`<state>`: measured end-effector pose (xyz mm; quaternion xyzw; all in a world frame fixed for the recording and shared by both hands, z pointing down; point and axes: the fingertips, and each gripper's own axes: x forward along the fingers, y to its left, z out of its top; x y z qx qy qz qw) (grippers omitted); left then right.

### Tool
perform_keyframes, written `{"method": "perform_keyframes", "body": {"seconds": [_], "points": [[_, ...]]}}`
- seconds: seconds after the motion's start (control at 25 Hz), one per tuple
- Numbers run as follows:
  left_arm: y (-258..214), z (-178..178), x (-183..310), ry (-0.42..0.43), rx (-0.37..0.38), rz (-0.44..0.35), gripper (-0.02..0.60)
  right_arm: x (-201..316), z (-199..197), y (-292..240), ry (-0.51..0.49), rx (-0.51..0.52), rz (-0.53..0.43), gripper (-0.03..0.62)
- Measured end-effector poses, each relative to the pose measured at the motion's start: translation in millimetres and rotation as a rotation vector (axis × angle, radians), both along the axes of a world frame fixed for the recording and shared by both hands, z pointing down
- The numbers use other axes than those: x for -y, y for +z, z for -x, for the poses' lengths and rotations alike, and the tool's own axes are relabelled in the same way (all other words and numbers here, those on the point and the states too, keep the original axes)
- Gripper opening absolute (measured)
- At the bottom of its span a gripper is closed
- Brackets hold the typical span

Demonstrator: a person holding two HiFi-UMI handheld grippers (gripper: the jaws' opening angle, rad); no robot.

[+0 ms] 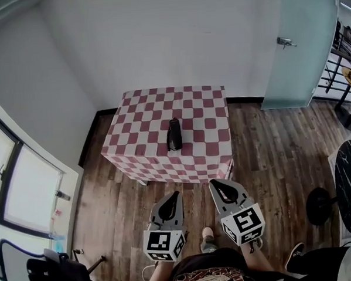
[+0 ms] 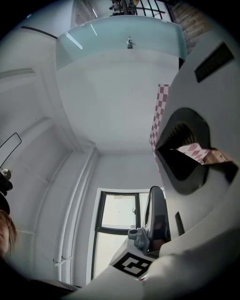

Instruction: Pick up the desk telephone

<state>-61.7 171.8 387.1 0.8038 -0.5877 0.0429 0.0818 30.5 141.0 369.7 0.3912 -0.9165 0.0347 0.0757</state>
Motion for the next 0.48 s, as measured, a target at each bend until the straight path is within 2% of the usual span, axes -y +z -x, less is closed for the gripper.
{"method": "perform_keyframes", "body": {"seconds": [0.24, 0.48], "points": [[-1.4, -8.5, 25.4, -0.034, -0.004, -0.007, 0.009, 35.3, -4.5, -2.9, -0.041, 0.006, -0.014, 0.018], [7.0, -8.9, 39.2, -0.049, 0.007, 0.02, 0.009, 48.0, -3.1, 3.2, -0.056, 0.001, -0.006, 0.018]]}}
